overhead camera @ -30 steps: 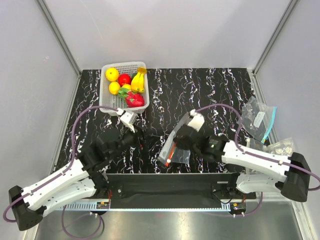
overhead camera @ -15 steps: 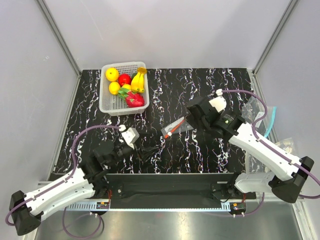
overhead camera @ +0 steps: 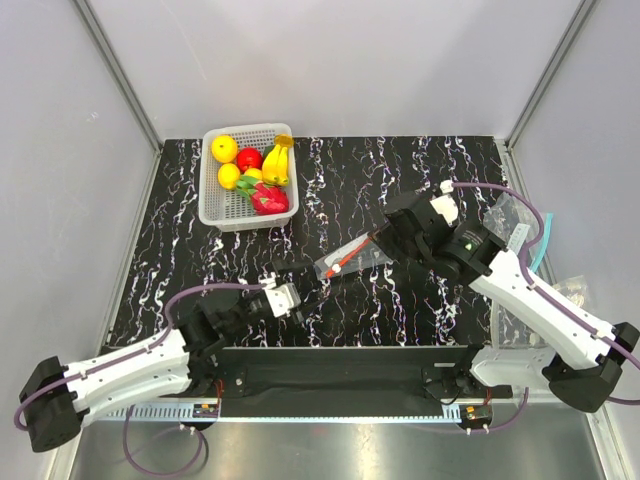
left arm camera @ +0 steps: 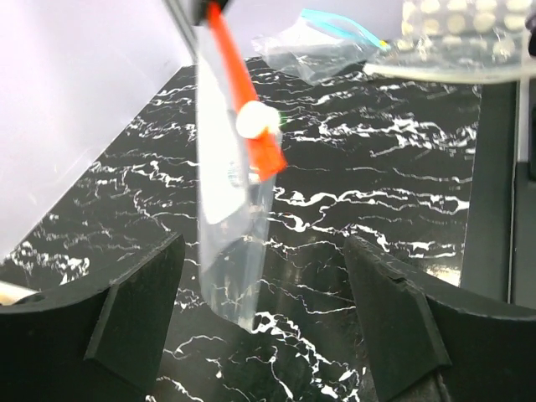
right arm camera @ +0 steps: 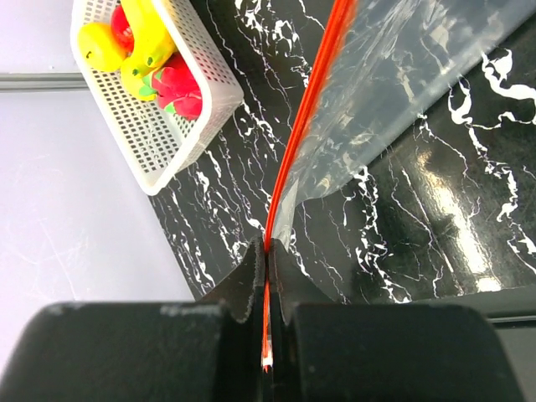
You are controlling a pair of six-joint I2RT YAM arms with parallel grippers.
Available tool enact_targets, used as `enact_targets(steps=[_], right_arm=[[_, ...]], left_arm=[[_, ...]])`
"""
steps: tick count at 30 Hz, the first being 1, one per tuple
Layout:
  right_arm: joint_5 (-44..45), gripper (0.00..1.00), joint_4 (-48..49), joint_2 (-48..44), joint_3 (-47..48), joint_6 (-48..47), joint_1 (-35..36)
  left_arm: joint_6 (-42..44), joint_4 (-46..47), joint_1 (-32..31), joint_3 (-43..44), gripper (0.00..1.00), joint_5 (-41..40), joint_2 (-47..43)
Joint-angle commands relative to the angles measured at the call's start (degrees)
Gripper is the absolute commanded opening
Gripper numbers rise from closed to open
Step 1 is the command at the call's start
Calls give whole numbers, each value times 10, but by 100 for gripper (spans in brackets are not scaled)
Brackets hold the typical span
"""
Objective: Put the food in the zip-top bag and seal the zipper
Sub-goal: Pick up the zipper food storage bag at the center of the board.
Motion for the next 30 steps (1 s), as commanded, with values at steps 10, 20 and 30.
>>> enact_targets(steps=[10, 20, 30], right_arm=[[-25, 0, 35, -12, -12, 24, -3], [-27, 0, 49, -29, -49, 31, -3], [-86, 99, 149, -106, -112, -314, -2]], left_arm=[[54, 99, -24, 39, 64, -38, 59], [39, 142, -23, 53, 0, -86, 115], [-19, 67, 39, 42, 0, -19, 46]])
